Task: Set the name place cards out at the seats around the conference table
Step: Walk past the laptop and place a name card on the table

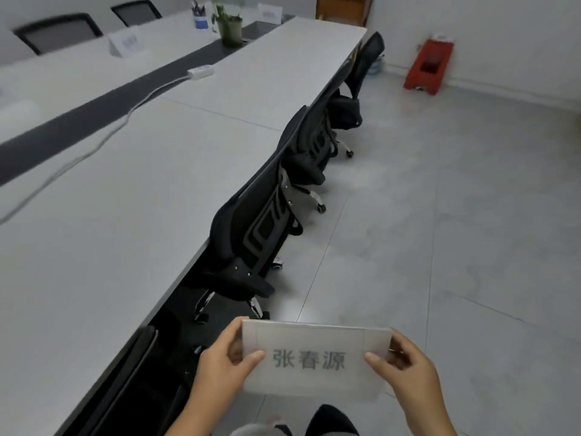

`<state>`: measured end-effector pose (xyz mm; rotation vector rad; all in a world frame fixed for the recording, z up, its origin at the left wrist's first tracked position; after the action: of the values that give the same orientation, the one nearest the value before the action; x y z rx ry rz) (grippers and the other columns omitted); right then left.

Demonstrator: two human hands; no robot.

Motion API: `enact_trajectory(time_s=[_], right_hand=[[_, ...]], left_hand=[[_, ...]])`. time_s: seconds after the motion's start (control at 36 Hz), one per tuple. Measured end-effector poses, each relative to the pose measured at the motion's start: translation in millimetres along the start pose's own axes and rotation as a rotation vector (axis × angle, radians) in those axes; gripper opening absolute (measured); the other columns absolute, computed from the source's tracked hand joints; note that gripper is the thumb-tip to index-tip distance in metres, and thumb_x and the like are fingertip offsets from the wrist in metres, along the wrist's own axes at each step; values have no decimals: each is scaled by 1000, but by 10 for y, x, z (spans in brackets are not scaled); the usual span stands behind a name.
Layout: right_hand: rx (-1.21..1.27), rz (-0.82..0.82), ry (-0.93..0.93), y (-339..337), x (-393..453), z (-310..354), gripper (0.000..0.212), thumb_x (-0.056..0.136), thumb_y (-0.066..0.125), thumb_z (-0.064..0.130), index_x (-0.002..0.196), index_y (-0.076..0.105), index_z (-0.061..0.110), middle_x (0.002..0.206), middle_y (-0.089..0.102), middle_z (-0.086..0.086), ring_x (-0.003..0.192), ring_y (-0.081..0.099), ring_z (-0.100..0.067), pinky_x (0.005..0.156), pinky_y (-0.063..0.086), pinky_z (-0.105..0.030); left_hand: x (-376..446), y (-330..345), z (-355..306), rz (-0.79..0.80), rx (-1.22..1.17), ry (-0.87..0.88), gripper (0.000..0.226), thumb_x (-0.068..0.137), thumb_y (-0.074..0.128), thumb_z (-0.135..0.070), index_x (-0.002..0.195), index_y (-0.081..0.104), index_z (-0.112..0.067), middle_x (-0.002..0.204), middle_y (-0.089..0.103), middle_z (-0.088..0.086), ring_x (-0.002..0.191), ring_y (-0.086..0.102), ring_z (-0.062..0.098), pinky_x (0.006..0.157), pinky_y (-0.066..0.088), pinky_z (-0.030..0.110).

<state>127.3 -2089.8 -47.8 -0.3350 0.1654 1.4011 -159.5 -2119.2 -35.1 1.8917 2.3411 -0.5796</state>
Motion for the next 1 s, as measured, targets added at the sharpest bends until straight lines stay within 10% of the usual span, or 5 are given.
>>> enact_trajectory(time_s=[0.36, 0.56, 0.89, 1.0], right_hand=[[-238, 700, -147, 1771, 1185, 961, 37, 66, 72, -7, 89, 65, 21, 87, 68, -5, 71, 64, -13, 57, 51, -11], [-259, 981, -225, 2767, 930, 1224, 35, 71, 68, -6, 89, 64, 24, 74, 72, 9, 71, 64, -3, 61, 51, -11], [-246, 943, -317, 4167, 680, 1237, 30, 75, 68, 4, 101, 63, 18, 104, 65, -14, 90, 64, -22, 69, 54, -16], [-261, 850, -384, 4526, 780, 1360, 32, 77, 67, 8, 108, 60, 10, 107, 62, -15, 93, 61, -26, 74, 48, -30]], left_hand=[[-54, -894, -147, -702, -151, -157, 57, 69, 72, -1, 89, 49, -49, 66, 69, -12, 68, 62, -14, 56, 45, 0], [-345, -1549, -343, -894, -37, -146, 54, 72, 71, -10, 91, 45, -53, 62, 63, -26, 68, 55, -24, 56, 41, -4], [-85, -2849, -21, -917, 4, -133, 59, 73, 70, -7, 90, 38, -53, 77, 60, -19, 77, 60, -3, 60, 44, 1], [327, -3114, 107, -864, 33, -158, 46, 75, 68, -11, 100, 43, -40, 75, 60, -17, 78, 63, 11, 72, 50, 23]])
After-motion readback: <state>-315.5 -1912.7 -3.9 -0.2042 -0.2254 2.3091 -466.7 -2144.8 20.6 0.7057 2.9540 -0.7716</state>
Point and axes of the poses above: each hand's wrist, its own x-axis towards the middle knuckle, its own y-axis out of the palm, z = x × y, the point moved 10 cm from there along x, towards the middle knuckle
